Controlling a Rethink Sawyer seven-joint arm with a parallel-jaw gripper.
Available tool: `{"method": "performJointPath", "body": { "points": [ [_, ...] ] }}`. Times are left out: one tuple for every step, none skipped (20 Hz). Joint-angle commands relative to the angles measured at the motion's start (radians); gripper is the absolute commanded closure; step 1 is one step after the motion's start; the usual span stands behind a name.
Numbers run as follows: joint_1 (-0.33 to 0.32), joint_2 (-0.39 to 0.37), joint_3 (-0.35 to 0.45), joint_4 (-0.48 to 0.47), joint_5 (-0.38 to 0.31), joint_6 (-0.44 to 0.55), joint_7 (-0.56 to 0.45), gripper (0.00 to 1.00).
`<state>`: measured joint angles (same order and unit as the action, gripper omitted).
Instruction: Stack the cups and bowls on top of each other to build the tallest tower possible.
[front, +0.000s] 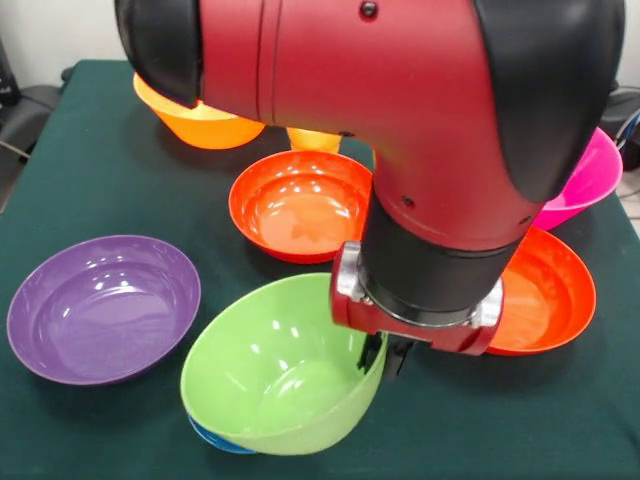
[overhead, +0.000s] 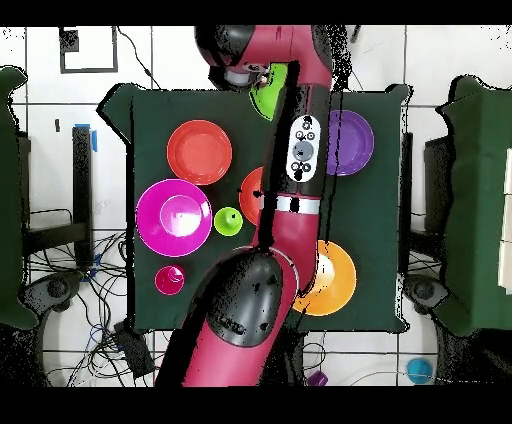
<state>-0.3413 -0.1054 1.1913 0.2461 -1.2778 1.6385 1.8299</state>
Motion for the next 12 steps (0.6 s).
{"method": "performJointPath", "body": {
  "points": [
    [-0.013,-0.048,-0.058,0.079,-0.026,0.169,-0.249,1.0],
    [-0.012,-0.05,-0.061,0.082,-0.028,0.177,-0.251,1.0],
    [-0.011,-0.052,-0.059,0.078,-0.037,0.189,-0.254,1.0],
    [-0.011,-0.053,-0.057,0.076,-0.044,0.192,-0.257,1.0],
    [-0.014,-0.059,-0.066,0.082,-0.044,0.195,-0.257,1.0],
    [-0.014,-0.062,-0.064,0.078,-0.055,0.202,-0.264,1.0],
    [-0.015,-0.063,-0.061,0.074,-0.064,0.206,-0.271,1.0],
    [-0.016,-0.064,-0.058,0.07,-0.072,0.211,-0.277,1.0],
    [-0.017,-0.062,-0.059,0.071,-0.074,0.207,-0.277,1.0],
    [-0.018,-0.061,-0.061,0.073,-0.076,0.203,-0.277,1.0],
    [-0.02,-0.06,-0.061,0.074,-0.077,0.199,-0.278,1.0],
    [-0.019,-0.056,-0.054,0.067,-0.088,0.198,-0.285,1.0]
  ]
}}
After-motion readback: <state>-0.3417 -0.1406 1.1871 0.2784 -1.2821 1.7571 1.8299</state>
